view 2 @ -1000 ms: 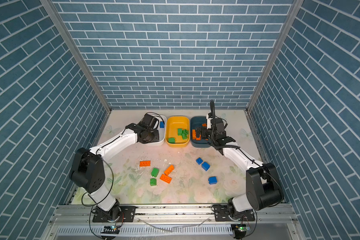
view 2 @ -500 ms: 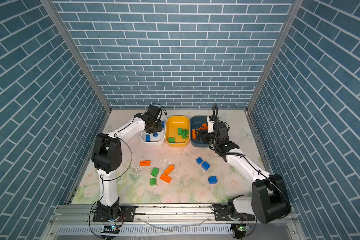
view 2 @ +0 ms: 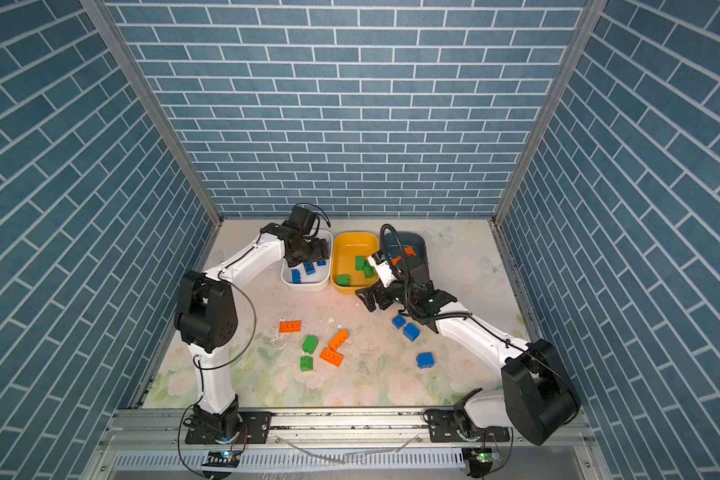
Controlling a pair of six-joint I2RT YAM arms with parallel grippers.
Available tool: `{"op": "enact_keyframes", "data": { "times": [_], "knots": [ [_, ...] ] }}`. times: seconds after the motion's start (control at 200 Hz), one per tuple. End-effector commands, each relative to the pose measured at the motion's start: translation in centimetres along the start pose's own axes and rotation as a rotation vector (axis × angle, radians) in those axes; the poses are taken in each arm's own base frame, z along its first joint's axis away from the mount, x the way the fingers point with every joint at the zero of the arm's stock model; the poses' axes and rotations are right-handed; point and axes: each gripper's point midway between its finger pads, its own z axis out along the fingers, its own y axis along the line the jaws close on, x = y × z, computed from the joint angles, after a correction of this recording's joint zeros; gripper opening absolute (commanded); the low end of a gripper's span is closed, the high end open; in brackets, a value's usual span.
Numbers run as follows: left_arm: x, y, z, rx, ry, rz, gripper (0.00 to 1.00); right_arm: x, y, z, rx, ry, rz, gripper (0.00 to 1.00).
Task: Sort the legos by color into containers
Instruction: 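Lower the right gripper onto an orange brick in the pile and grasp it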
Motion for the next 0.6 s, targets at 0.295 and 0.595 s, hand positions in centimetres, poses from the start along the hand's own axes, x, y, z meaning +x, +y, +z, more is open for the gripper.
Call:
{"op": "enact_keyframes", "data": {
  "times": [0.295,0.595],
  "knots": [
    [1.5,5.0,-5.2,-0.029,-0.079,-0.092,0.99,8.0,8.4,3.9,-0.395,0.293,-0.534,0.94],
    [2.7,7.1,-5.5,-0.048,-0.077,-0.142,0.99,11.7,10.0,6.4,-0.492,0.464,-0.708,0.81]
  ]
}}
